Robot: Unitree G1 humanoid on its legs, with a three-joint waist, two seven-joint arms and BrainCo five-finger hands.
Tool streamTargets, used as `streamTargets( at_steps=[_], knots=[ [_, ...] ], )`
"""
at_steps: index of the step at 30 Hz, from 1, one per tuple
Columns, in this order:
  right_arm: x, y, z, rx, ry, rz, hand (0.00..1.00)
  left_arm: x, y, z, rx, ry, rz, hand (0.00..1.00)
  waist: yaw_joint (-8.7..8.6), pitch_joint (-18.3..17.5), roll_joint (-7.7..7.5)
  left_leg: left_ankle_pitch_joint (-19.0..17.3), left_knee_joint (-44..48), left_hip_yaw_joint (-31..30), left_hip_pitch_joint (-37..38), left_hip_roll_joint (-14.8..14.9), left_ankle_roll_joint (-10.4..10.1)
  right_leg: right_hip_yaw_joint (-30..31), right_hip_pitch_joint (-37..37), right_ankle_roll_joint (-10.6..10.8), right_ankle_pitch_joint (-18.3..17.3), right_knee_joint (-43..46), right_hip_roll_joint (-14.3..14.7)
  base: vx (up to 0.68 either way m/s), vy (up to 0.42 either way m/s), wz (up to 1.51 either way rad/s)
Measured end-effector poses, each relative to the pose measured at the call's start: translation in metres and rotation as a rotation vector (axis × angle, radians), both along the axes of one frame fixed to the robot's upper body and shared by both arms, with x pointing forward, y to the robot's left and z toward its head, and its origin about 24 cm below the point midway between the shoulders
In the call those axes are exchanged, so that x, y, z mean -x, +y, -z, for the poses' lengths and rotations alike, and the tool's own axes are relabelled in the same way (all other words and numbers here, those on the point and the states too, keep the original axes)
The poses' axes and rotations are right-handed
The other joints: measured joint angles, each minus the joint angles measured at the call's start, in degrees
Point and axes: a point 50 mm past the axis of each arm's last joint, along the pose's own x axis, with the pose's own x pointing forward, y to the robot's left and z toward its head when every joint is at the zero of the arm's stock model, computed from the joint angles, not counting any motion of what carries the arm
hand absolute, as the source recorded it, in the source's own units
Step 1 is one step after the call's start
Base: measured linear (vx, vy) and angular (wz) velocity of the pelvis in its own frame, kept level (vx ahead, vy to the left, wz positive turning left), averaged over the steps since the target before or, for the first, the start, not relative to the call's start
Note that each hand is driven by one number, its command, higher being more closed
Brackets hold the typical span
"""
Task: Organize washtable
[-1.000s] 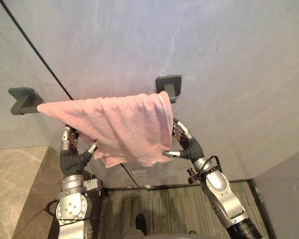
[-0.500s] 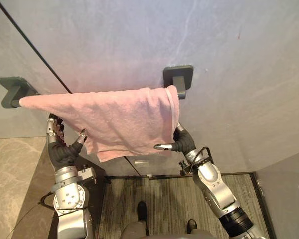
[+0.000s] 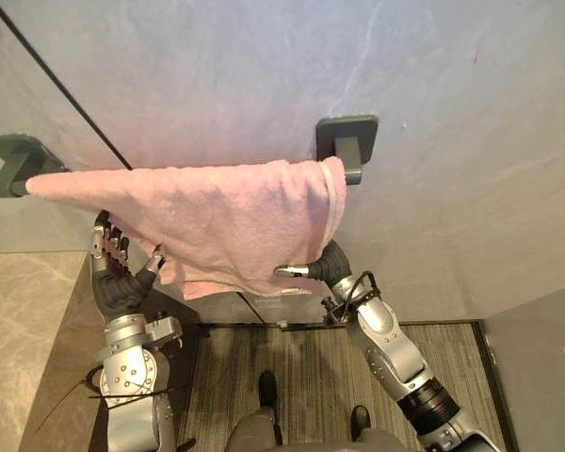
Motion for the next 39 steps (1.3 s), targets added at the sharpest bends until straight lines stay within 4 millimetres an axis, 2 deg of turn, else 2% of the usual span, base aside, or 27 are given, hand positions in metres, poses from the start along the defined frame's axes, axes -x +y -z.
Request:
streamTargets(
  at_steps=[3,4,5,12,23,30,31,32,37,39],
  knots=[
    [-0.001,0.000,0.000,0.001,-0.002,-0.001,0.00,0.000,0.001,0.001,0.000,0.007,-0.003,0.00,0.07,0.12,-0.19,0.00,0.00,-0.01,0.01,0.00,0.00,-0.02,-0.01,0.00,0.02,0.02,-0.03,0.00,0.000,0.00],
    [-0.005,0.002,-0.006,0.003,-0.023,-0.007,0.00,0.000,0.003,-0.001,-0.021,0.007,0.000,0.00,0.09,0.49,-0.79,0.01,0.00,0.07,0.00,0.00,0.00,0.12,-0.09,-0.02,0.07,-0.01,-0.04,0.00,0.000,0.00],
    [-0.005,0.002,-0.006,0.002,-0.024,-0.007,1.00,0.000,0.004,-0.001,-0.022,0.007,-0.002,1.00,0.10,0.49,-0.79,0.01,0.00,0.07,0.00,0.02,0.00,0.12,-0.09,-0.02,0.07,0.00,-0.04,0.00,0.000,0.00],
    [-0.005,0.003,-0.008,-0.011,-0.025,-0.003,1.00,-0.002,0.005,0.007,-0.009,0.040,0.021,1.00,0.08,0.49,-0.79,0.01,-0.01,0.37,-0.50,0.12,0.00,0.51,-1.15,-0.05,0.28,-0.04,0.00,-0.01,0.000,-0.02],
    [-0.005,0.006,-0.010,-0.047,-0.027,0.004,1.00,-0.005,0.005,0.008,-0.008,0.034,0.023,1.00,0.05,0.51,-0.84,0.01,0.01,0.53,-1.60,0.10,0.01,0.66,-1.98,-0.01,0.44,-0.11,-0.03,0.00,0.000,0.00],
    [-0.003,0.009,-0.011,-0.073,-0.030,0.006,1.00,-0.007,0.002,0.010,-0.003,0.032,0.037,1.00,0.06,0.85,-1.38,0.00,-0.01,0.54,-1.60,0.10,0.00,0.66,-2.24,-0.01,0.44,-0.18,-0.06,0.00,0.000,0.00],
    [0.000,0.014,-0.011,-0.085,-0.030,-0.008,1.00,-0.008,0.000,0.021,0.013,0.077,0.050,1.00,0.03,1.30,-2.10,-0.01,0.00,0.75,-1.62,0.10,-0.01,0.72,-2.23,0.00,0.45,-0.41,-0.07,0.00,0.000,0.00],
    [0.000,0.014,-0.011,-0.084,-0.031,-0.010,1.00,-0.008,-0.002,0.023,0.016,0.086,0.060,1.00,0.03,1.31,-2.27,-0.01,0.01,0.78,-1.66,0.08,-0.01,0.71,-2.22,0.02,0.46,-0.48,-0.09,0.00,0.000,0.00],
    [0.003,0.017,-0.008,-0.091,-0.021,-0.018,1.00,-0.009,-0.005,0.028,0.024,0.108,0.075,1.00,0.04,1.32,-2.35,-0.01,0.01,0.90,-1.67,0.09,-0.01,0.75,-2.07,0.07,0.65,-0.92,-0.10,0.00,0.000,0.00],
    [0.008,0.023,-0.007,-0.115,-0.023,-0.035,1.00,-0.010,-0.006,0.040,0.043,0.155,0.091,1.00,0.01,1.36,-2.48,-0.02,0.00,1.71,-2.48,0.05,-0.01,1.24,-3.15,0.19,0.98,-1.00,-0.07,0.01,-0.015,-0.08]
  ],
)
